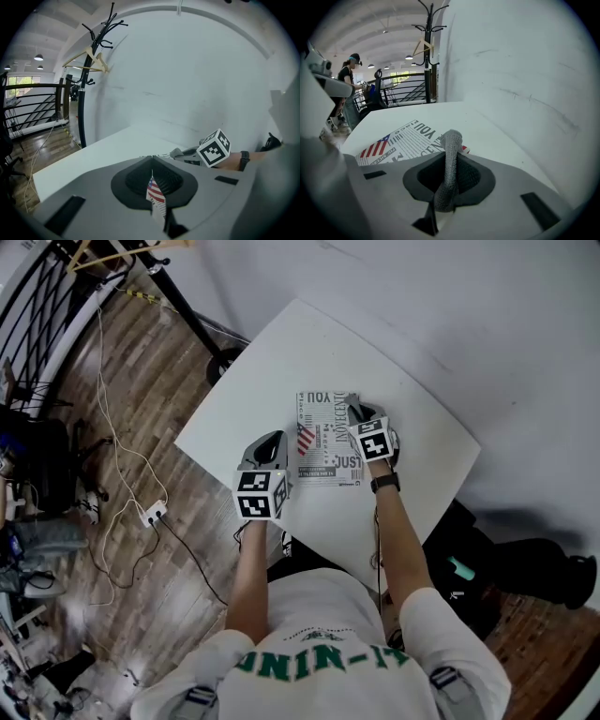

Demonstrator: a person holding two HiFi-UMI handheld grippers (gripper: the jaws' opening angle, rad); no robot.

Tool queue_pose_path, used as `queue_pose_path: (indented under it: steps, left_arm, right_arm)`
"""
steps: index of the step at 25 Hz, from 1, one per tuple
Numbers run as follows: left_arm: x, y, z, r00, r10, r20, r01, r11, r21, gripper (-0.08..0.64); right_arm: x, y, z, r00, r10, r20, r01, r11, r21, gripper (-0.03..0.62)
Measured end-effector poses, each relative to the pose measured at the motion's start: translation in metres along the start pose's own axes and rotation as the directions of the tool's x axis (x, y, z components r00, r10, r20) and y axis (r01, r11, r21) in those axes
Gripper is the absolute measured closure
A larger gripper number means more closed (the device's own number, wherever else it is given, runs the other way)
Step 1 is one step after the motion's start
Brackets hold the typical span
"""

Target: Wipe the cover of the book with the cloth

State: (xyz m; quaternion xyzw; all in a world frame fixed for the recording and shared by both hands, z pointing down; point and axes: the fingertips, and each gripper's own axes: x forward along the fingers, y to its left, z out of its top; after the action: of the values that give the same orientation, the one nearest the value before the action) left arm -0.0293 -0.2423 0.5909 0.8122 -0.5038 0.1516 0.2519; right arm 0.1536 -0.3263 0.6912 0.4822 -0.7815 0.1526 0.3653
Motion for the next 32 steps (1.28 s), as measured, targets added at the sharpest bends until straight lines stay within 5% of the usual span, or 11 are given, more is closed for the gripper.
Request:
queue_pose_path:
  steps: [5,8,16,20,28,32]
  left_arm:
    - [-0.001,-0.008,0.004,1.000,-0.008,0.008,0.008,1.000,0.012,0.546]
    - [-0.009,-0.002,0.004,1.000,0.009,0.001,-0.009,1.000,0.027,0.546]
    - [-0.047,0.038,-0.007,0.993,0.113,-0.016,-0.112,0.993,0.026,0.546]
    - [-0.046,0.039,-0.005,0.994,0.108,-0.004,-0.108,0.994,0.018,0.546]
    - [-0.017,-0.012,-0.007,1.000,-0.009,-0.014,0.010,0.999,0.043,0.546]
    - [-0.011,-0.024,-0.005,0.999,-0.035,-0.009,0.035,0.998,0.050,0.546]
  right_arm:
    - [0.001,0.008,0.000,0.999,0.011,-0.031,-0.011,1.000,-0.028,0.548]
    - [0.008,0.046,0.019,0.993,0.117,-0.011,-0.117,0.993,0.013,0.546]
    - [0.022,0.156,0.058,0.969,0.246,-0.030,-0.244,0.926,-0.289,0.543]
    - [0.020,0.136,0.036,0.976,0.214,-0.051,-0.219,0.937,-0.270,0.543]
    - [-0.018,0.024,-0.014,0.997,0.071,-0.005,-0.071,0.994,-0.084,0.543]
    - [-0.026,0.005,-0.025,0.999,0.038,-0.007,-0.038,0.999,-0.033,0.543]
